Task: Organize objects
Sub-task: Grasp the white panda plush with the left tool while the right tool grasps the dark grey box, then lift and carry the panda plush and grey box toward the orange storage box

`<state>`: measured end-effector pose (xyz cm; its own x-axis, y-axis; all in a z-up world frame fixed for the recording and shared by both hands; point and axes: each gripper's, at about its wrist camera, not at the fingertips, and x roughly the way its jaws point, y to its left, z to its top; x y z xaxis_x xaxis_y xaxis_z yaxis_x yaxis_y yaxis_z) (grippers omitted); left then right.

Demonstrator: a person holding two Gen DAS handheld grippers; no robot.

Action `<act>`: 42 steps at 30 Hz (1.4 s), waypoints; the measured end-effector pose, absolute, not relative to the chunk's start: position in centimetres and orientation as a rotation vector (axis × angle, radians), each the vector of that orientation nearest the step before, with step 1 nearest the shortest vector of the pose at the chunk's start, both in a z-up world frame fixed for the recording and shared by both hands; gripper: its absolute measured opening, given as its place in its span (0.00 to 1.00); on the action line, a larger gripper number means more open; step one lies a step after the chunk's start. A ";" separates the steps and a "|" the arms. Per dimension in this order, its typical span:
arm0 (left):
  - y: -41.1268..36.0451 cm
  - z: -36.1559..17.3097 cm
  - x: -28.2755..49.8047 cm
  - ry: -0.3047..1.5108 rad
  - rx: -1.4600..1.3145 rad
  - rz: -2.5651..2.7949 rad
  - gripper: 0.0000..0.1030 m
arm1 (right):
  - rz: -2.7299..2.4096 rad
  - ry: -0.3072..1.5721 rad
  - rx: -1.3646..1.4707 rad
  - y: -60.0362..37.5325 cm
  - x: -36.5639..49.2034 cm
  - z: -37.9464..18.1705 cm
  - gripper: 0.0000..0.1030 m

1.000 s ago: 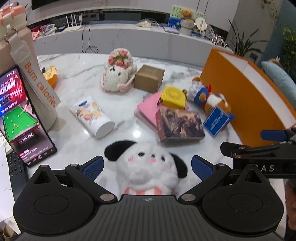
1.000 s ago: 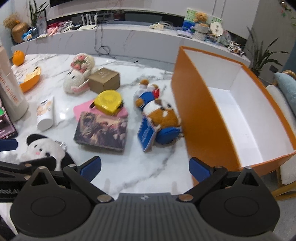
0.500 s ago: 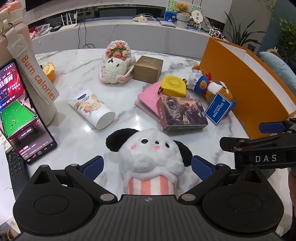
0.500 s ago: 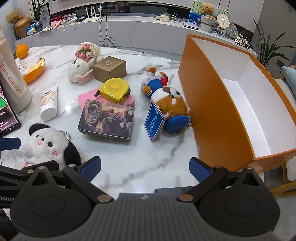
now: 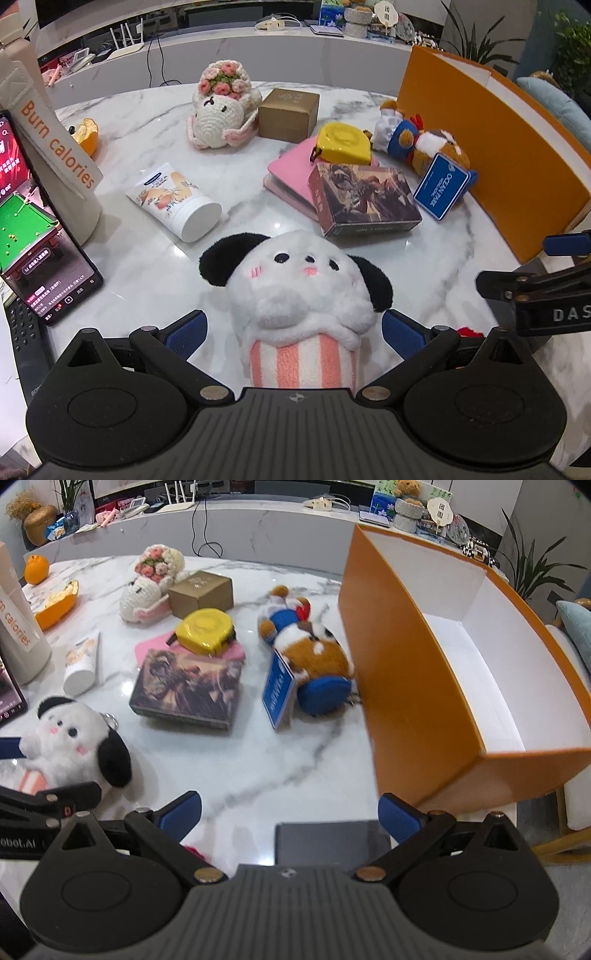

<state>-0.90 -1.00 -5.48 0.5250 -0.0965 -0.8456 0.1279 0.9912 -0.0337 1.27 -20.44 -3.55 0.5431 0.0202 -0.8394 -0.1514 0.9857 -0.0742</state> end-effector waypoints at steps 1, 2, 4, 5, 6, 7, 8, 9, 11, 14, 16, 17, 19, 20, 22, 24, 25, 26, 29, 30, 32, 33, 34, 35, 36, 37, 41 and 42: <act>-1.1 -5.6 -0.9 1.011 0.038 -0.133 1.00 | 0.103 0.998 -0.141 -20.6 1.1 -3.6 0.99; -1.1 -5.7 -0.8 1.014 0.041 -0.131 1.00 | 0.104 1.003 -0.137 -20.8 1.0 -3.7 0.99; -1.2 -6.0 -0.7 1.017 0.046 -0.128 1.00 | 0.105 1.011 -0.130 -21.1 0.8 -3.8 0.99; -1.2 -6.1 -0.7 1.019 0.049 -0.126 1.00 | 0.106 1.013 -0.129 -21.3 0.6 -3.8 0.99; -1.2 -6.2 -0.6 1.021 0.051 -0.123 1.00 | 0.106 1.013 -0.130 -21.4 0.5 -3.9 0.99; -1.3 -6.3 -0.6 1.022 0.055 -0.121 1.00 | 0.105 1.014 -0.132 -21.6 0.3 -3.9 0.99; -1.3 -6.5 -0.5 1.024 0.058 -0.120 1.00 | 0.105 1.016 -0.134 -21.7 0.2 -4.0 0.99; -1.3 -6.6 -0.5 1.026 0.063 -0.119 1.00 | 0.104 1.018 -0.134 -21.8 0.1 -4.1 0.99; -1.4 -6.8 -0.4 1.030 0.073 -0.115 1.00 | 0.101 1.024 -0.131 -22.3 -0.1 -4.3 0.99; -1.4 -7.0 -0.3 1.030 0.076 -0.111 1.00 | 0.096 1.032 -0.132 -22.9 -0.4 -4.6 0.99; -1.5 -7.2 -0.1 1.036 0.076 -0.119 1.00 | 0.090 1.039 -0.135 -23.4 -0.5 -5.0 0.99; -1.5 -7.4 0.0 1.039 0.079 -0.121 1.00 | 0.086 1.043 -0.136 -23.5 -0.6 -5.2 0.99; -1.7 -7.7 0.1 1.045 0.089 -0.120 1.00 | 0.081 1.055 -0.137 -23.9 -0.6 -5.6 0.99; -1.8 -7.8 0.1 1.049 0.093 -0.117 1.00 | 0.079 1.059 -0.138 -24.1 -0.6 -5.8 0.99; -1.8 -7.9 0.1 1.046 0.087 -0.115 1.00 | 0.078 1.071 -0.139 -24.4 -0.6 -6.3 0.99; -1.8 -7.9 0.2 1.044 0.087 -0.111 1.00 | 0.082 1.081 -0.132 -24.7 -0.6 -6.7 0.99; -1.8 -7.9 0.2 1.042 0.088 -0.114 1.00 | 0.084 1.085 -0.126 -24.9 -0.5 -6.9 0.99; -1.8 -7.9 0.2 1.043 0.084 -0.117 1.00 | 0.088 1.090 -0.117 -25.0 -0.5 -7.1 0.99; -1.7 -8.0 0.3 1.041 0.086 -0.121 1.00 | 0.105 1.108 -0.074 -25.4 -0.2 -7.6 0.99; -1.7 -8.0 0.3 1.040 0.088 -0.123 1.00 | 0.105 1.099 -0.073 -25.3 -0.2 -7.5 0.99; -1.6 -8.1 0.4 1.041 0.090 -0.126 1.00 | 0.116 1.098 -0.084 -25.2 0.0 -7.6 0.99; -1.5 -8.2 0.4 1.046 0.088 -0.125 1.00 | 0.123 1.097 -0.088 -25.1 0.0 -7.6 0.99; -1.5 -8.2 0.5 1.046 0.086 -0.125 1.00 | 0.127 1.097 -0.091 -25.0 0.0 -7.6 0.99; -1.5 -8.2 0.4 1.044 0.087 -0.126 1.00 | 0.129 1.096 -0.093 -25.0 0.0 -7.6 0.99; -1.5 -8.2 0.4 1.043 0.088 -0.126 1.00 | 0.133 1.096 -0.095 -25.0 0.0 -7.6 0.99; -1.5 -8.2 0.4 1.042 0.087 -0.127 1.00 | 0.138 1.094 -0.098 -24.9 0.0 -7.6 0.99; -1.4 -8.3 0.3 1.031 0.090 -0.131 1.00 | 0.141 1.084 -0.100 -24.8 -0.1 -7.6 0.99; -1.4 -8.3 0.2 1.025 0.089 -0.132 1.00 | 0.143 1.079 -0.100 -24.8 -0.1 -7.7 0.99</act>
<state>0.19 -1.37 -8.29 0.5121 -0.0682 -0.8562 0.1515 0.9884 0.0119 -0.07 -24.77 -7.67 0.4640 0.0671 -0.8833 -0.1651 0.9862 -0.0118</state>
